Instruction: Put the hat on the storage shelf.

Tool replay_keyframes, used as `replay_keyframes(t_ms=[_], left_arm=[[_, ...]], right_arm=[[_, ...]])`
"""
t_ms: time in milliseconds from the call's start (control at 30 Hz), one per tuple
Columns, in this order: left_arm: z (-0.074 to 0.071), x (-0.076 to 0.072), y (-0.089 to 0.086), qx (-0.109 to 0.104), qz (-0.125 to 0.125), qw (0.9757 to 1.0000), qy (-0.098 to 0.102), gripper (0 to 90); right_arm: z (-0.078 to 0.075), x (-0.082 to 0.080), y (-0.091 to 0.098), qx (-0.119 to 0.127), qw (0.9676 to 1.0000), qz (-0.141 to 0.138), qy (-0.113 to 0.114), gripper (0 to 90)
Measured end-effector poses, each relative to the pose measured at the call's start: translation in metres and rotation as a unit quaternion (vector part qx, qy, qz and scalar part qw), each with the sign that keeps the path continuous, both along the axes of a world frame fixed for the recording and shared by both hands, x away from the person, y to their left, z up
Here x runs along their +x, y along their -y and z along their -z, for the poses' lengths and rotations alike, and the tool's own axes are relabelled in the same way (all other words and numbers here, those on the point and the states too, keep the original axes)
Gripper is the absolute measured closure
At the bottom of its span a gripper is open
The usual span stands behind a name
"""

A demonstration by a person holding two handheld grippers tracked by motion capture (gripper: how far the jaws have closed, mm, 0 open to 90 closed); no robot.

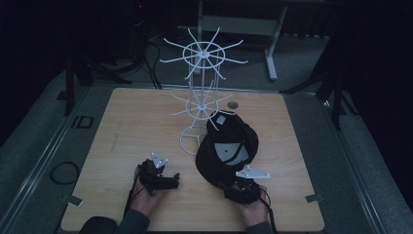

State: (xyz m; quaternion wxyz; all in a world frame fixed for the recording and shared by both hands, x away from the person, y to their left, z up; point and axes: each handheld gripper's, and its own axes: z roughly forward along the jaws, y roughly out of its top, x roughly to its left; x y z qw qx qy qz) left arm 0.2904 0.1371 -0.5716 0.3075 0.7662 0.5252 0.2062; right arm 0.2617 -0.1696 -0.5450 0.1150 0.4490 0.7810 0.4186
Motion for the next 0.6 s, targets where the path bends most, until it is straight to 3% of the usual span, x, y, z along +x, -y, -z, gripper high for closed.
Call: replay_keyframes(t_ms=[200, 367, 600], left_arm=[[0.0, 0.0, 0.0, 0.0, 0.0, 1.0, 0.0, 0.1], [0.0, 0.0, 0.0, 0.0, 0.0, 1.0, 0.0, 0.1], [0.0, 0.0, 0.0, 0.0, 0.0, 1.0, 0.0, 0.2]], right_arm=[[0.001, 0.006, -0.002, 0.024, 0.9996, 0.001, -0.011, 50.0], [0.002, 0.013, -0.001, 0.062, 0.9976, 0.012, -0.03, 52.6], [0.004, 0.017, -0.006, 0.079, 0.9959, 0.002, -0.045, 62.9]])
